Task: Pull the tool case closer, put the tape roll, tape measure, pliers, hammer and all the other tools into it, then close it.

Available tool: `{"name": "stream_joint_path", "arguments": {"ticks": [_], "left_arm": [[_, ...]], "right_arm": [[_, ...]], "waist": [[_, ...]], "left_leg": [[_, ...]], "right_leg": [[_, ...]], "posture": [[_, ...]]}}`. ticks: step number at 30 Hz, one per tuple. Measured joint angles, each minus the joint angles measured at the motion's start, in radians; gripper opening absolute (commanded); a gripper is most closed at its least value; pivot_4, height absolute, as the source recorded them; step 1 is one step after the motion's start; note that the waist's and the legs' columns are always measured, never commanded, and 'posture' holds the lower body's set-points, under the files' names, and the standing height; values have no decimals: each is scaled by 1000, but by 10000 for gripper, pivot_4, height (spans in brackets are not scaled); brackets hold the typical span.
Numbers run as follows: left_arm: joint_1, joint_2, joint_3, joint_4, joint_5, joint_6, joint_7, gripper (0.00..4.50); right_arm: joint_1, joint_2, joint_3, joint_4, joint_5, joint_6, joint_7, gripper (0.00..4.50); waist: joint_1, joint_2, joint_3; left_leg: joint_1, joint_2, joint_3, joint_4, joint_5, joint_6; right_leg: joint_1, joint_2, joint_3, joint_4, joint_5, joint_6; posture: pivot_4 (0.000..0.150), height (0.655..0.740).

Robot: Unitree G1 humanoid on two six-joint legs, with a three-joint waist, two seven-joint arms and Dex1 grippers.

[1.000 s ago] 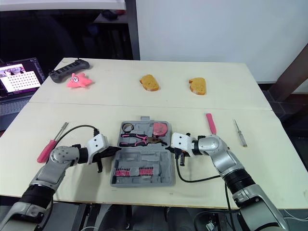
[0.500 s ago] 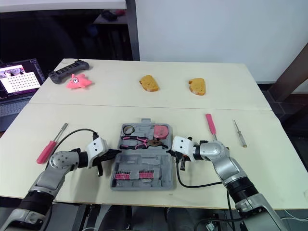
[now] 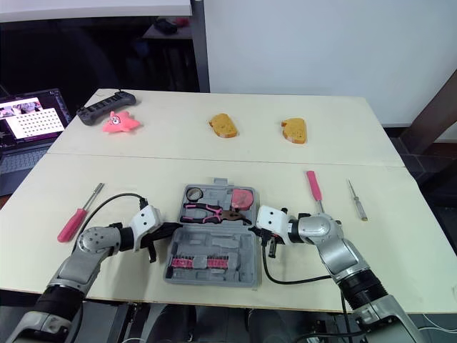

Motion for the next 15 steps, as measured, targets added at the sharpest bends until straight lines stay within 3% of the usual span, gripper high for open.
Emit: {"name": "stream_joint_path", "arguments": {"ticks": [15], "left_arm": [[-22,-26,-1,26,0,0,-8,1005]], "right_arm": [[6,-13,-12,-2,4,20,9,0]], "waist": [[19,0,0]], "left_leg": [[1,0,0,0,0,0]], "right_leg": [[1,0,0,-1,0,0]], "posture": [[1500,7129]]}}
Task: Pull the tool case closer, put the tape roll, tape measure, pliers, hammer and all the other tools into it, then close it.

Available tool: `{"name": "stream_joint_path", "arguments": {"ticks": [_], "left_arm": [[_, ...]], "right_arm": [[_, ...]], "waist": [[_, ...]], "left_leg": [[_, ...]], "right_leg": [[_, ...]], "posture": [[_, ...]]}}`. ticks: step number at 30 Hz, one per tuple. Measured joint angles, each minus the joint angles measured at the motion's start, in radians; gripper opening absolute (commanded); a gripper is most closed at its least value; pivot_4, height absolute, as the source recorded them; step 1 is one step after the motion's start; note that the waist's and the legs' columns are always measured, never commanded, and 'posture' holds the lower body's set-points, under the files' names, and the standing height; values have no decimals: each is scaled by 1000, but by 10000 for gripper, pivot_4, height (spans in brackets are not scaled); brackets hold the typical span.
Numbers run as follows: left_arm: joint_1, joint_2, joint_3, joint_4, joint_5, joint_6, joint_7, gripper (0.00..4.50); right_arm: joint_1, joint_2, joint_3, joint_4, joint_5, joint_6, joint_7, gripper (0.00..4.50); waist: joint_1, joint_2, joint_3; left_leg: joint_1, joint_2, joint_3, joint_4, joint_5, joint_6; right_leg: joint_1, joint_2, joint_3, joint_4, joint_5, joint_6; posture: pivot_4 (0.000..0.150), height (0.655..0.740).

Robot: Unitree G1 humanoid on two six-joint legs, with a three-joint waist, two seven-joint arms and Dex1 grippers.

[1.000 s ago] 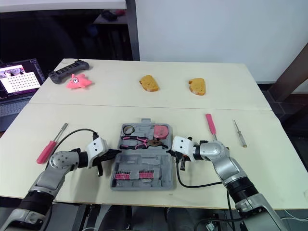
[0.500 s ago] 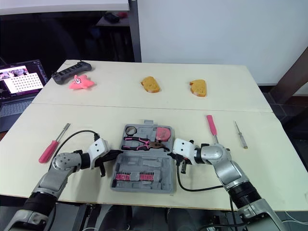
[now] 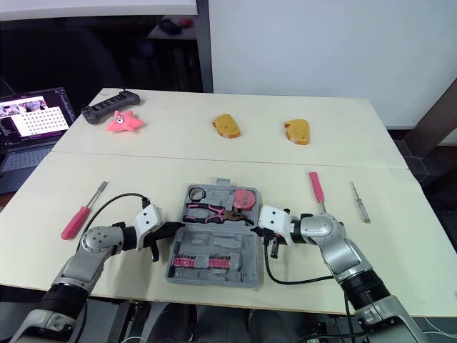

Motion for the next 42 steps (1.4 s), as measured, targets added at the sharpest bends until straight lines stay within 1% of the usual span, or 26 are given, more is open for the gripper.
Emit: {"name": "stream_joint_path", "arguments": {"ticks": [16,23,28,29,31,32,34,36,37,38,39,40,42], "left_arm": [[-19,-16,-7,18,2,-1,-20,1005],[-28,21,9,45,-17,-24,-17,1005],[-7,89,107,58,-92,-20,-21,1005],[8,104,130,57,-116,-14,-26,3260],[44,120,168,37,-163,3,-45,9410],[65,129,184,25,-187,9,-54,13665],[123,147,232,-13,-241,19,-79,23362],[172,167,279,-37,-278,19,-92,34629],[198,176,305,-49,-295,18,-94,39347],[229,187,338,-57,-313,18,-95,44481],[258,192,369,-68,-331,18,-94,45000],[287,194,403,-80,-351,18,-91,45000],[329,194,458,-97,-379,18,-84,45000]], "right_arm": [[9,-26,-5,-4,1,-7,-1,0],[32,-27,-31,-2,35,-7,-10,0],[75,-74,-80,4,84,-35,-3,0],[91,-85,-107,8,108,-32,3,0],[121,-104,-156,8,156,-19,18,5514],[138,-112,-187,5,185,-8,24,8713],[185,-117,-266,-32,266,12,42,17790],[230,-126,-335,-67,336,25,57,28514],[254,-126,-372,-82,370,30,62,32947],[283,-129,-414,-96,406,35,66,38453],[311,-128,-455,-107,442,37,67,43647],[341,-122,-502,-117,478,39,66,44432],[382,-112,-574,-121,528,40,58,44432]], "waist": [[4,0,0],[-1,0,0],[-1,0,0],[-2,0,1],[-3,0,1],[-5,-1,1],[-8,-1,2],[-12,-1,2],[-15,-1,2],[-22,-1,2],[-24,-1,2],[-27,-2,2],[-31,-2,3]], "left_leg": [[0,0,0,0,0,0],[0,0,0,-1,0,0],[-1,0,0,-1,0,0],[-1,0,0,-1,0,0],[-2,0,0,-2,0,0],[-2,0,0,-2,0,0],[-2,0,0,-2,0,0],[-2,0,0,-3,0,0],[-2,0,0,-3,0,0],[-2,0,0,-3,0,0],[-2,0,0,-3,0,0],[-2,0,0,-3,0,0],[-2,0,0,-3,0,0]], "right_leg": [[1,-1,0,-1,0,0],[0,-1,0,-1,0,0],[-1,-1,0,-2,0,0],[-1,-1,0,-2,0,0],[-2,-1,0,-2,0,0],[-2,-1,0,-2,0,0],[-3,-1,0,-2,0,0],[-3,-1,0,-2,-1,0],[-3,-1,0,-2,-1,0],[-3,-1,0,-2,-1,0],[-3,-1,0,-2,-1,0],[-3,-1,0,-2,-2,1],[-3,-2,0,-2,-2,1]], "posture": [[1500,7129],[1500,7129],[1500,7129],[1500,7129],[1500,7129],[1500,7129],[1500,7129],[1500,7129],[1500,7129],[1500,7129],[1500,7129],[1500,7129],[1500,7129]]}}
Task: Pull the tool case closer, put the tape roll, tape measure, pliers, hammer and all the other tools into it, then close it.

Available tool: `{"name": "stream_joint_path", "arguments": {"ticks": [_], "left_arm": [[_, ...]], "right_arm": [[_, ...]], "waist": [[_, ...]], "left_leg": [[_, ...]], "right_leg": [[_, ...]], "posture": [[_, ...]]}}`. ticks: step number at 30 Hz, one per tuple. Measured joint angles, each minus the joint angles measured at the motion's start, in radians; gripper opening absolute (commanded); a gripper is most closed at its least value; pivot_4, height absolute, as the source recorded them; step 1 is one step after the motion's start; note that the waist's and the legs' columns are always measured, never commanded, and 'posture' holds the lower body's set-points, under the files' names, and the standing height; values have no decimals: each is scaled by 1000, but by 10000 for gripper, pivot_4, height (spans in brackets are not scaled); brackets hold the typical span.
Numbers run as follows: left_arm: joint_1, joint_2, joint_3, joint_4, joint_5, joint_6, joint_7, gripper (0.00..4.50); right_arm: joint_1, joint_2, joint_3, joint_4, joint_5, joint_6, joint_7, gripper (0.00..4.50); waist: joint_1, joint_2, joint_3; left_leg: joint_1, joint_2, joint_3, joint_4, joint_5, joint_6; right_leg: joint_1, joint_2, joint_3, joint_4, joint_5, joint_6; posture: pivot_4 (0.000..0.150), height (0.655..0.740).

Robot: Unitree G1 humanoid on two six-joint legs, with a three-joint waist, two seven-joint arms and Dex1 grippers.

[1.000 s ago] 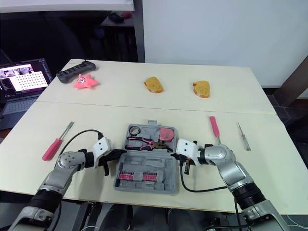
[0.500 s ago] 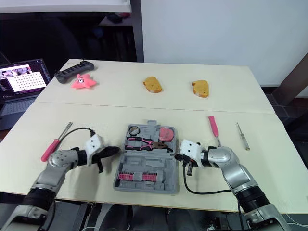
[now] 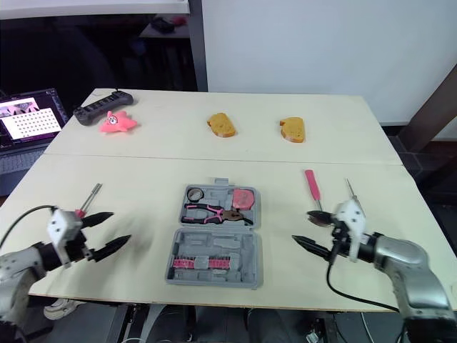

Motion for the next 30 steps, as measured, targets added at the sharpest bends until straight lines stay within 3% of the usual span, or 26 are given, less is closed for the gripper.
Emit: {"name": "stream_joint_path", "arguments": {"ticks": [4,12,17,20,30], "left_arm": [[113,-14,127,-38,-63,-1,26,45000],[134,-26,179,-38,-102,2,48,45000],[104,-26,177,-42,-102,14,74,45000],[93,-21,169,-48,-100,35,79,45000],[-138,87,3,-142,-101,195,-7,45000]], "right_arm": [[87,81,-153,-35,116,6,-66,44432],[117,151,-182,-88,167,40,-194,44432],[101,157,-156,-86,129,109,-311,44432],[105,154,-136,-89,115,130,-327,44432],[179,132,-150,-203,109,158,-353,44432]], "waist": [[-8,-1,1],[-27,-2,1],[-27,-2,1],[-22,-8,0],[-33,-9,0]], "left_leg": [[0,0,0,-1,0,0],[0,0,1,-2,-1,0],[0,0,1,-3,-1,0],[2,10,31,-6,-2,-2],[1,6,25,-9,-3,-2]], "right_leg": [[-1,0,0,0,-1,-1],[-2,-2,0,0,-1,-1],[-3,-2,0,0,-1,-2],[-26,0,16,2,4,-9],[-19,1,16,1,3,-4]], "posture": [[1500,7129],[1500,7129],[1500,7110],[1500,7080],[1500,7080]]}}
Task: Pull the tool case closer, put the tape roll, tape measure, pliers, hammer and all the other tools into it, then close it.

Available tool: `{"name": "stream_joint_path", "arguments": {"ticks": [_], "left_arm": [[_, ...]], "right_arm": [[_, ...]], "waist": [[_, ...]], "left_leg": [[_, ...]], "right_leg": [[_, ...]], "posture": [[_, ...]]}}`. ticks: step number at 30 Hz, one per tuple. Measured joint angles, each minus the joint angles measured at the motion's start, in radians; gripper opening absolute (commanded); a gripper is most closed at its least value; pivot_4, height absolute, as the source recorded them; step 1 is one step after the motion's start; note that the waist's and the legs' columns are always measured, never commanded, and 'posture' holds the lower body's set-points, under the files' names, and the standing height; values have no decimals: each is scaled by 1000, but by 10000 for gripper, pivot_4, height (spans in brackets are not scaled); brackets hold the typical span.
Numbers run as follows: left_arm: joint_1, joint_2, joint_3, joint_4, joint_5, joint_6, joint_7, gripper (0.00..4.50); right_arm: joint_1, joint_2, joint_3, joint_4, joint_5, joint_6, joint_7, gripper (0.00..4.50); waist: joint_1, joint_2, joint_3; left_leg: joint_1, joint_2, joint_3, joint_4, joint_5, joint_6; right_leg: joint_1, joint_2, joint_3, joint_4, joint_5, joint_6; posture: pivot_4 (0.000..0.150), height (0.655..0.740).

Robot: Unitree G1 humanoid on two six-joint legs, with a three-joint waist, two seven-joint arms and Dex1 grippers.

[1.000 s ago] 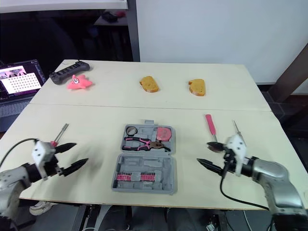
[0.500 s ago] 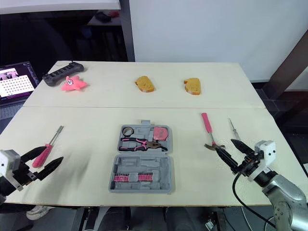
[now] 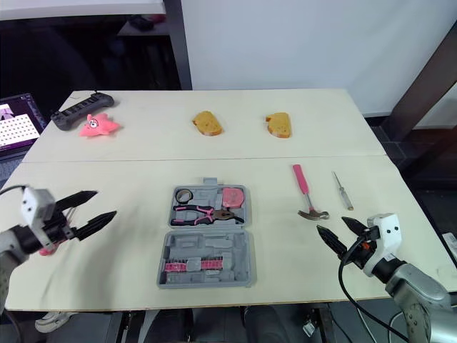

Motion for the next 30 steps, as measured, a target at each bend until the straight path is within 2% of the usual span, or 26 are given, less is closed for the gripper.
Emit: {"name": "stream_joint_path", "arguments": {"ticks": [9,14,18,24,30], "left_arm": [[-323,37,-256,-57,-15,206,-154,45000],[-556,-19,-432,-77,-10,312,-231,45000],[-681,-58,-482,-87,-15,374,-255,45000],[-713,-69,-520,-97,-13,399,-283,45000],[-638,-44,-494,-159,-1,414,-233,45000]], "right_arm": [[157,37,-28,-235,-56,-3,-130,44432],[292,142,-61,-337,-102,-7,-238,44432],[382,204,-93,-375,-127,-12,-292,44432],[367,219,-110,-387,-146,-1,-343,44432],[158,35,-135,-290,-69,172,-319,44432]], "waist": [[8,1,0],[14,4,0],[7,4,0],[8,7,-1],[9,8,-1]], "left_leg": [[-2,-2,-4,0,0,0],[-12,-2,-15,9,0,0],[-13,-3,-17,10,0,0],[-13,-3,-19,10,0,0],[-13,-4,-20,11,1,0]], "right_leg": [[1,0,-2,0,-1,2],[0,0,-11,1,-1,2],[0,0,-12,1,-1,2],[0,1,-12,1,-1,2],[2,1,-12,1,-1,3]], "posture": [[1500,7080],[1500,7080],[1500,7080],[1500,7080],[1500,7080]]}}
